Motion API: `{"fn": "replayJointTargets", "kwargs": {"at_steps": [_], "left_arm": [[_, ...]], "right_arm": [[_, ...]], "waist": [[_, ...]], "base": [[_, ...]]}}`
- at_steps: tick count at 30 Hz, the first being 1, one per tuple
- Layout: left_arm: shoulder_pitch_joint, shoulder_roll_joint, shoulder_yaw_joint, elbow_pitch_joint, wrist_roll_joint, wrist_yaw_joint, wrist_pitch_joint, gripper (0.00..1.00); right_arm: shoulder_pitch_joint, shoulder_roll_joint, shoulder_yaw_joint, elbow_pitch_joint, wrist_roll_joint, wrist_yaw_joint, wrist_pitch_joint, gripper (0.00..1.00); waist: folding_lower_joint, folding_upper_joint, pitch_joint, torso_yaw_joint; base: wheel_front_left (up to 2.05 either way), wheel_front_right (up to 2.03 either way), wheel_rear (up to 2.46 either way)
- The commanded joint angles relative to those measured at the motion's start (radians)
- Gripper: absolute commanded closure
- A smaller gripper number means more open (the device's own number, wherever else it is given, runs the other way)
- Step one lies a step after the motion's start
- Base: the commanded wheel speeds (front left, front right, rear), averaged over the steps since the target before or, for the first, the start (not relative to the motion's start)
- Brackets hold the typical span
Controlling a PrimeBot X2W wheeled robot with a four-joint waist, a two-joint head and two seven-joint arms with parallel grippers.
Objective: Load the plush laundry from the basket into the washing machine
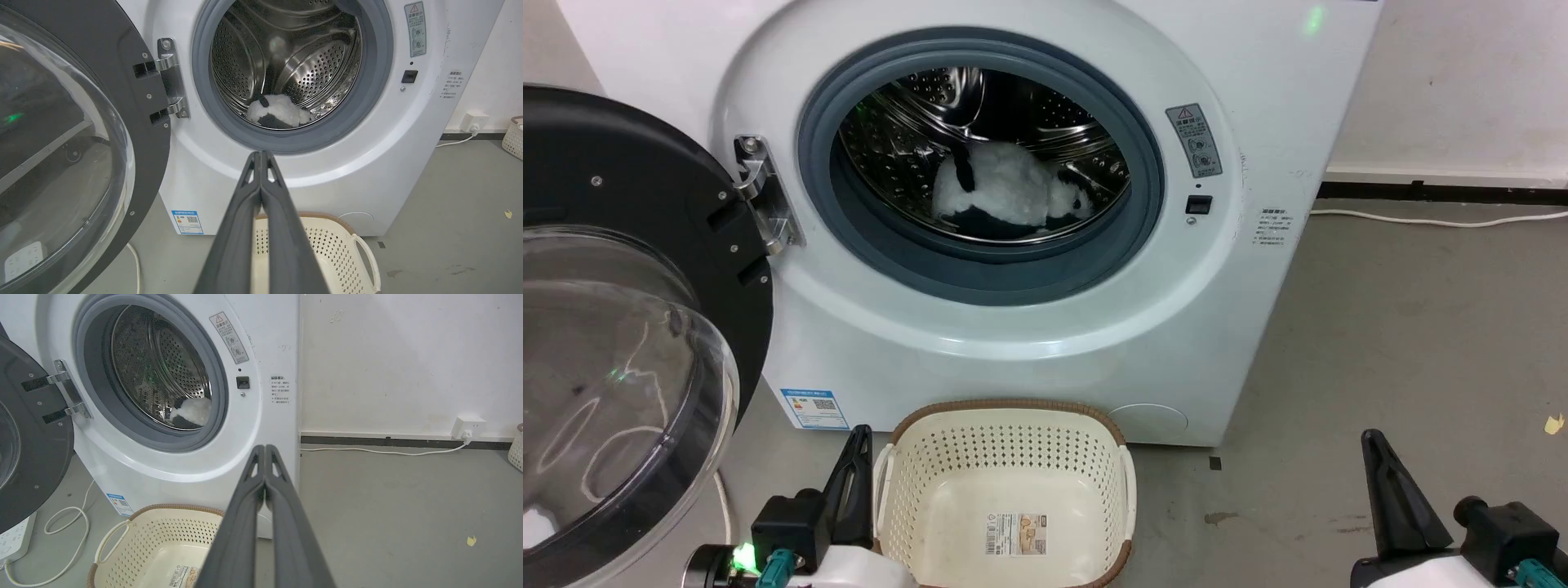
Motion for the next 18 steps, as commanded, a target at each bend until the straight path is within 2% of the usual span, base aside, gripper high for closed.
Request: {"fn": "replayJointTargets", "kwargs": {"at_steps": [1,18], "left_arm": [[-0.006,-0.005,0.006,-0.007,0.007,-0.004,0.005,1.0],[-0.008,-0.008,0.02,-0.024,0.026,-0.006,0.04,1.0]], "right_arm": [[-0.016,0.0,0.001,-0.005,-0.011,0.0,0.004,1.0],[-0.03,0.0,0.007,-0.008,-0.034,0.0,0.039,1.0]], "waist": [[0.0,0.0,0.0,0.0],[0.0,0.0,0.001,0.002]], "base": [[0.0,0.0,0.0],[0.0,0.0,0.0]]}}
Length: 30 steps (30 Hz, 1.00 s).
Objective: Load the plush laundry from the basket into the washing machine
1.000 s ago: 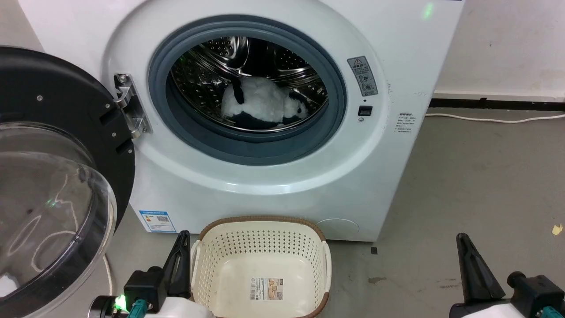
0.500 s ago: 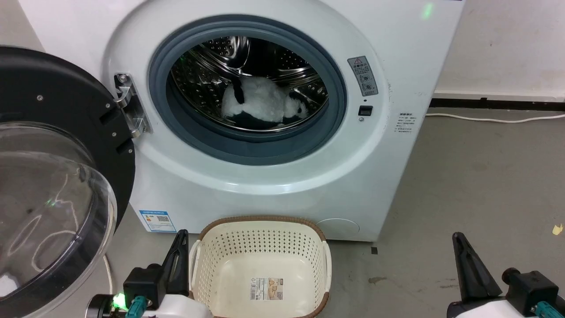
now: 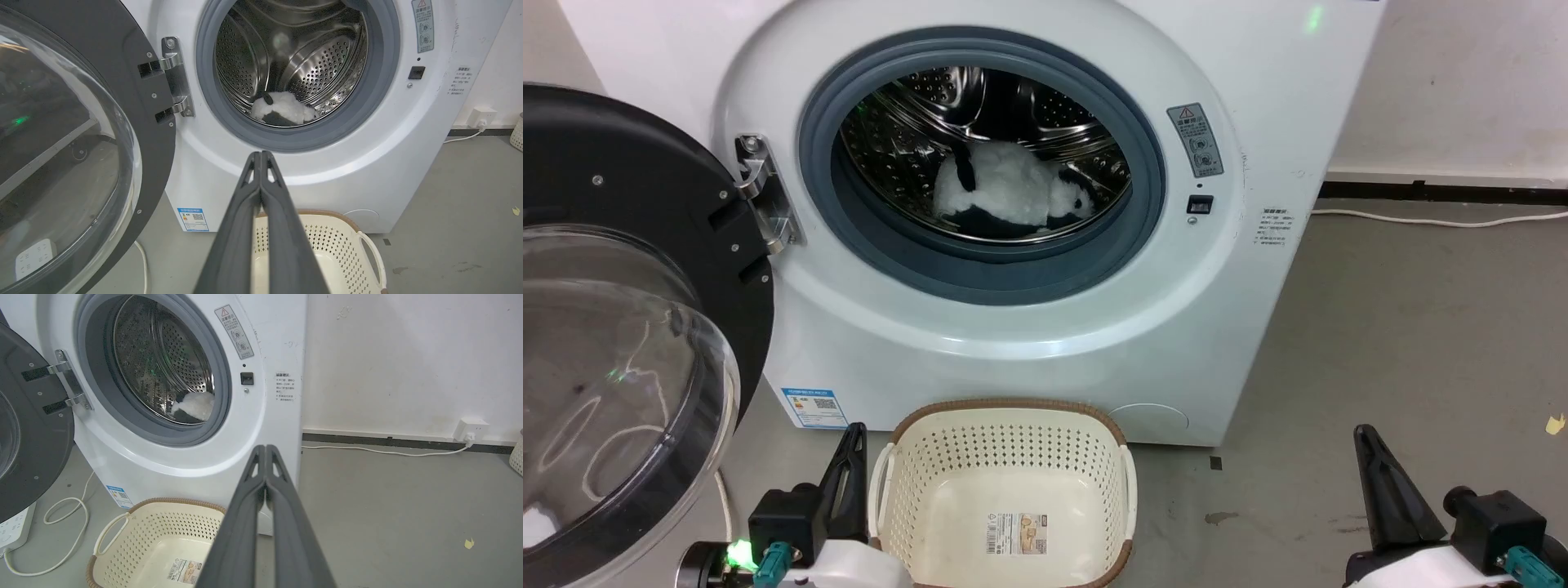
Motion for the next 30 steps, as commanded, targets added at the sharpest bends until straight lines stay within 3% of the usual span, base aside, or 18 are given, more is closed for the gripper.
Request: {"fn": "replayJointTargets", "kwargs": {"at_steps": [1,30], "left_arm": [[-0.008,-0.004,0.004,-0.008,0.009,-0.006,0.007,1.0],[-0.013,-0.009,0.029,-0.039,0.042,-0.01,0.066,1.0]], "right_arm": [[-0.016,0.0,0.002,-0.006,-0.009,0.0,0.006,1.0],[-0.04,0.0,0.012,-0.012,-0.049,-0.001,0.065,1.0]], "waist": [[0.0,0.0,0.0,0.0],[0.0,0.0,0.001,0.003]], "base": [[0.0,0.0,0.0],[0.0,0.0,0.0]]}}
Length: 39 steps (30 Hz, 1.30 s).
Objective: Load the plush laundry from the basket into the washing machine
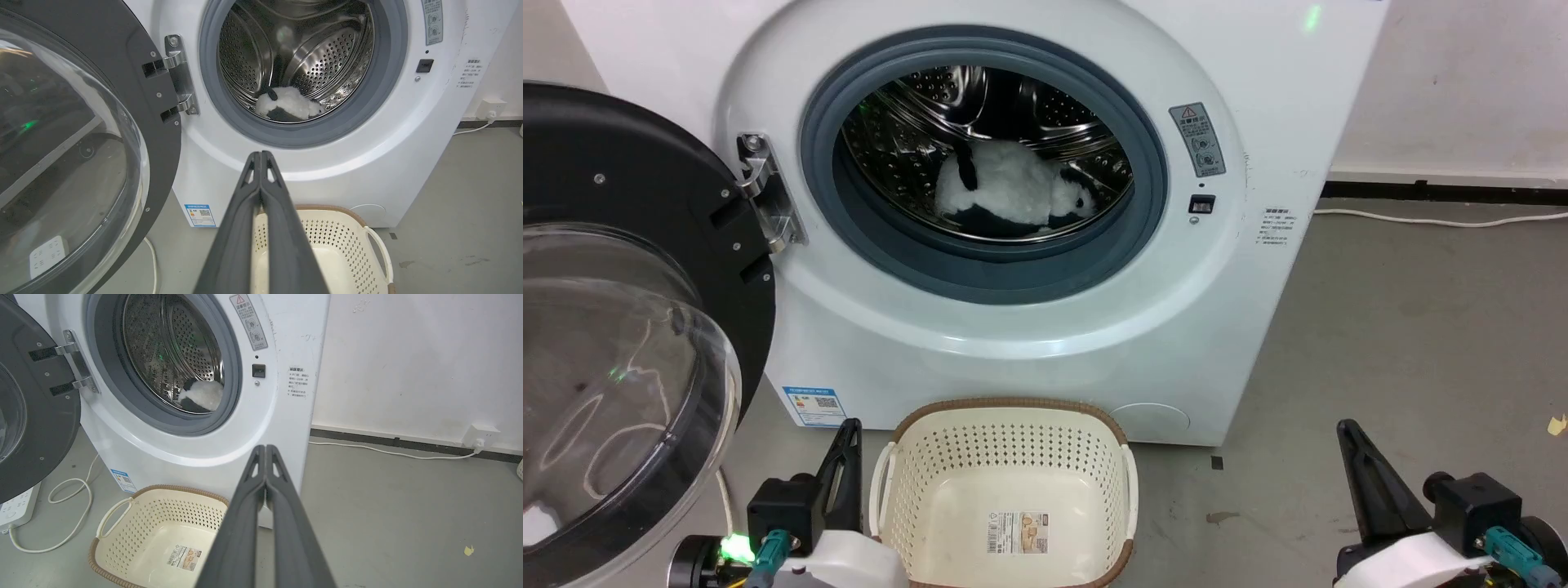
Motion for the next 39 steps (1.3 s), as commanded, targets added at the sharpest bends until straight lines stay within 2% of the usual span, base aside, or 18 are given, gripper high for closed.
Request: {"fn": "replayJointTargets", "kwargs": {"at_steps": [1,39], "left_arm": [[-0.012,0.0,0.006,-0.009,0.008,-0.002,0.007,1.0],[-0.018,-0.007,0.039,-0.05,0.053,-0.006,0.086,1.0]], "right_arm": [[-0.018,0.0,0.003,-0.007,-0.01,-0.001,0.006,1.0],[-0.05,0.0,0.017,-0.014,-0.063,-0.001,0.086,1.0]], "waist": [[0.0,0.0,0.0,0.0],[-0.0001,0.0,0.002,0.004]], "base": [[0.0,0.0,0.0],[0.0,0.0,0.0]]}}
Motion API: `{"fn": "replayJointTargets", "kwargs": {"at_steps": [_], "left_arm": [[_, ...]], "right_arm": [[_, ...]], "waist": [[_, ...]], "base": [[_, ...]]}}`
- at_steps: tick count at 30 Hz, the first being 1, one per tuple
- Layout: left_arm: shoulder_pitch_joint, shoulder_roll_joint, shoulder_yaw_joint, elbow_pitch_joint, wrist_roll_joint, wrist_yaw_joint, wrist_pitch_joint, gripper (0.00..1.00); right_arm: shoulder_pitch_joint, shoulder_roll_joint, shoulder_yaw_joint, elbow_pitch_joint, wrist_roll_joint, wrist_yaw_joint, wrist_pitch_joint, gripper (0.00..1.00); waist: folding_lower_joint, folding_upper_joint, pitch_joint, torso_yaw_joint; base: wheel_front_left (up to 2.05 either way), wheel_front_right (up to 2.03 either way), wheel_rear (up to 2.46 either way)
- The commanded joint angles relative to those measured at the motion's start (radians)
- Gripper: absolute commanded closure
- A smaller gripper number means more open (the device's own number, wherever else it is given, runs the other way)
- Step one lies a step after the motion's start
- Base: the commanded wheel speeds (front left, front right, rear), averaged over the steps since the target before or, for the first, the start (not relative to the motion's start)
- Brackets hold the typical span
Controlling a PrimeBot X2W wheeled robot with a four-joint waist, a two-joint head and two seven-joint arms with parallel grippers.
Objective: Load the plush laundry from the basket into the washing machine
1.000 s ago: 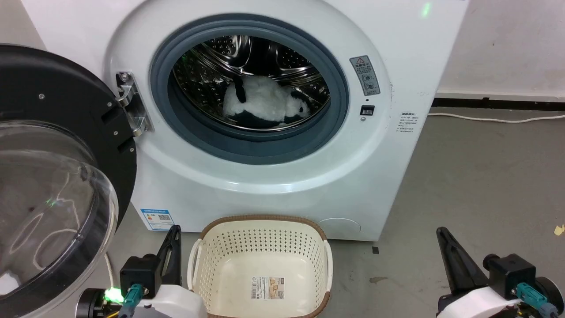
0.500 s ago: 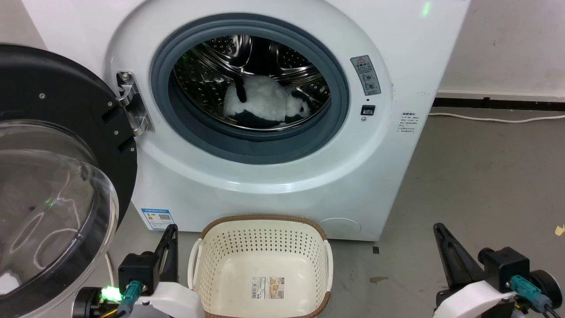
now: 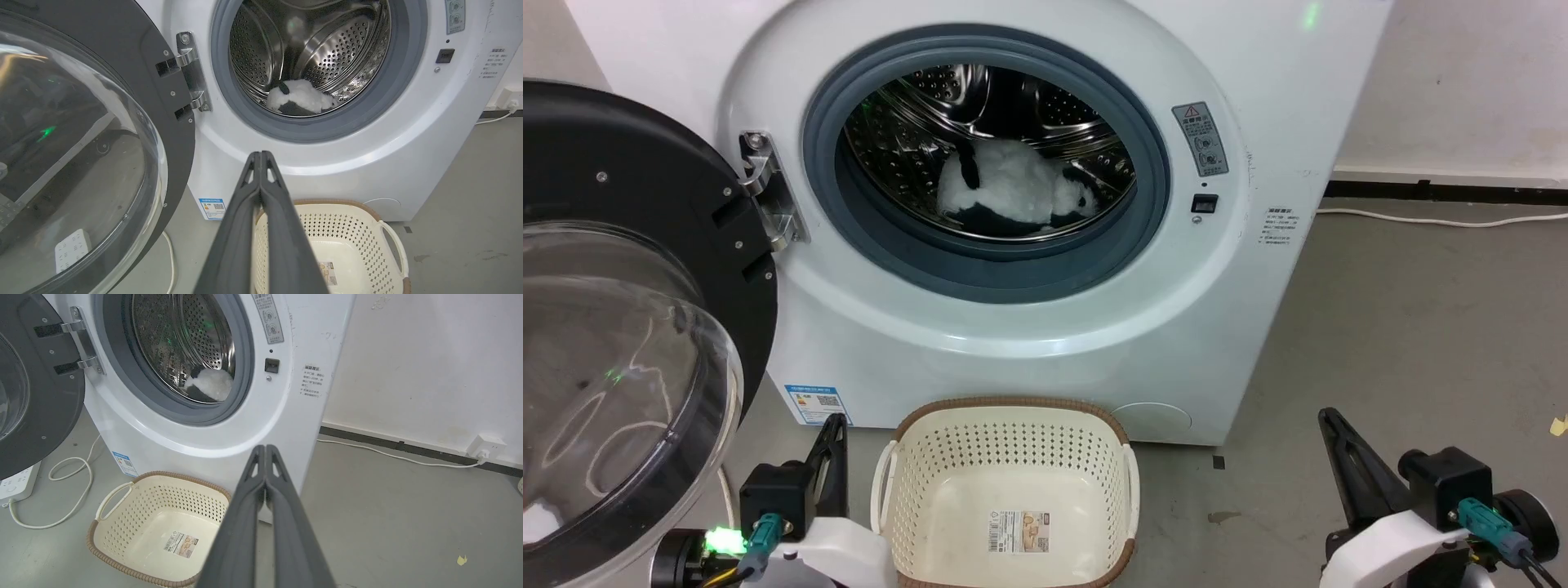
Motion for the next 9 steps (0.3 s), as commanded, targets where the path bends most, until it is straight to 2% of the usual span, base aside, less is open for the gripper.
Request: {"fn": "replayJointTargets", "kwargs": {"at_steps": [1,9], "left_arm": [[-0.015,-0.001,0.006,-0.007,0.01,-0.005,0.006,1.0],[-0.015,-0.001,0.006,-0.007,0.01,-0.005,0.006,1.0]], "right_arm": [[-0.012,0.0,0.001,-0.005,-0.008,-0.001,0.005,1.0],[-0.012,0.0,0.001,-0.005,-0.008,-0.001,0.005,1.0]], "waist": [[0.0,0.0,0.0,0.0],[0.0,0.0,0.0,0.0]], "base": [[0.0,0.0,0.0],[0.0,0.0,0.0]]}}
